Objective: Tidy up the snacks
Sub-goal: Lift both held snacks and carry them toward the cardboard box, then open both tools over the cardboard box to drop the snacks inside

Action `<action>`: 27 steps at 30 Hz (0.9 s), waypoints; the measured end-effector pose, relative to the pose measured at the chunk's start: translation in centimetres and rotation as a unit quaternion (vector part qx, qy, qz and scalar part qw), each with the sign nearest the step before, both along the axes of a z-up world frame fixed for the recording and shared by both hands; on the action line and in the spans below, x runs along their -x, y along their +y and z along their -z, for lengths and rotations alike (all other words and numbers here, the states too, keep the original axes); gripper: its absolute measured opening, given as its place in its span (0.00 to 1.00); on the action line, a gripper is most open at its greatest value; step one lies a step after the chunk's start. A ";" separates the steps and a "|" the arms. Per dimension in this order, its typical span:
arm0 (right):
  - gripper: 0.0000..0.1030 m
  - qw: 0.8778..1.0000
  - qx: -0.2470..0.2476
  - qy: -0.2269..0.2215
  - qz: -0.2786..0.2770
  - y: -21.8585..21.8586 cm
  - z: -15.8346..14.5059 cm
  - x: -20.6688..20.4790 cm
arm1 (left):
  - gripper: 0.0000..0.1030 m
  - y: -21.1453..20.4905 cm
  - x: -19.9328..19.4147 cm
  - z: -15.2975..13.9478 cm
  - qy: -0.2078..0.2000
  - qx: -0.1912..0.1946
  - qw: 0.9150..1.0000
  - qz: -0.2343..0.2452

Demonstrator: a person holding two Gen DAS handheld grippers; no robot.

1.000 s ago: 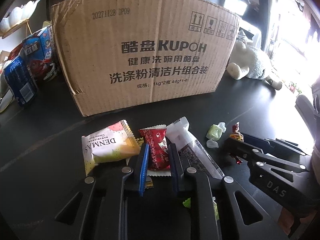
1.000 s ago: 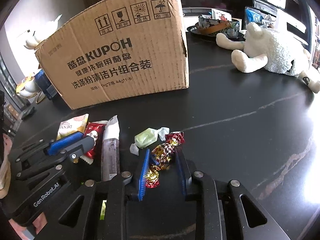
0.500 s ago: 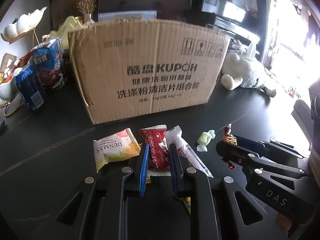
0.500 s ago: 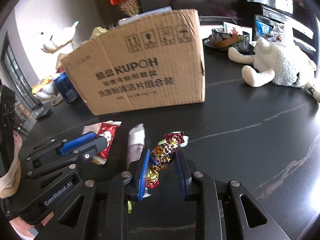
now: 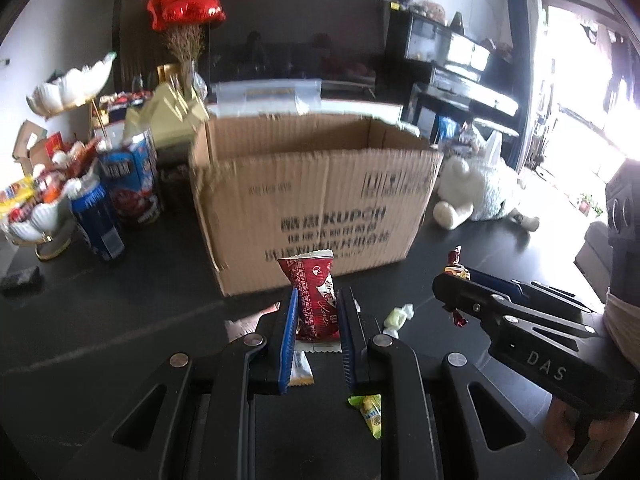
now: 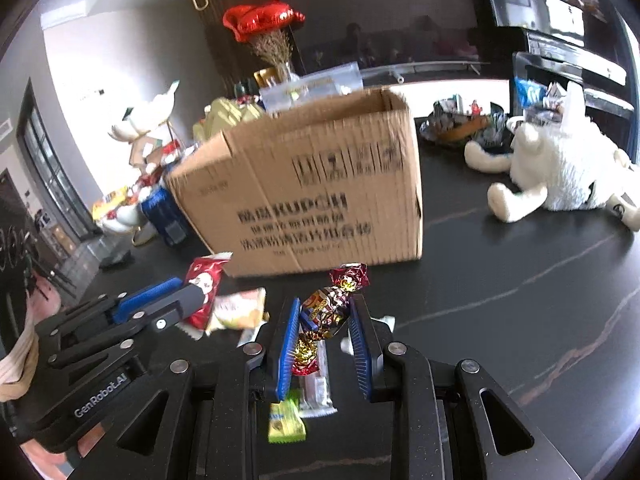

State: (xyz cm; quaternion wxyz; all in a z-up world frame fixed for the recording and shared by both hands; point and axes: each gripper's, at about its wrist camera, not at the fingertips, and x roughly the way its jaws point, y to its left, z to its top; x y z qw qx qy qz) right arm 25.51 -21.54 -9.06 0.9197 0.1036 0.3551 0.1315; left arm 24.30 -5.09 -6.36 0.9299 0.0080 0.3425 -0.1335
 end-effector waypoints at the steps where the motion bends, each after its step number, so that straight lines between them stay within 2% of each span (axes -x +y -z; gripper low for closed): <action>1: 0.26 1.000 0.001 -0.004 0.000 0.0 -0.5 0.0 | 0.20 0.1 0.1 -0.5 -0.005 -0.001 1.000 0.000; 7: 0.26 1.000 -0.007 -0.022 -0.009 0.5 -3.3 -0.3 | 0.20 0.8 0.3 -3.4 -0.035 0.001 0.999 -0.002; 15: 0.26 0.998 0.011 -0.059 -0.013 1.8 -7.7 -1.7 | 0.20 2.1 -0.6 -7.1 -0.061 0.002 0.998 -0.004; 21: 0.26 0.997 0.020 -0.070 -0.024 2.8 -9.8 -2.7 | 0.20 2.7 -1.8 -9.4 -0.071 0.004 0.997 -0.001; 27: 0.26 0.997 0.021 -0.076 -0.026 3.3 -11.0 -4.2 | 0.20 3.0 -3.4 -10.3 -0.069 0.006 0.998 0.001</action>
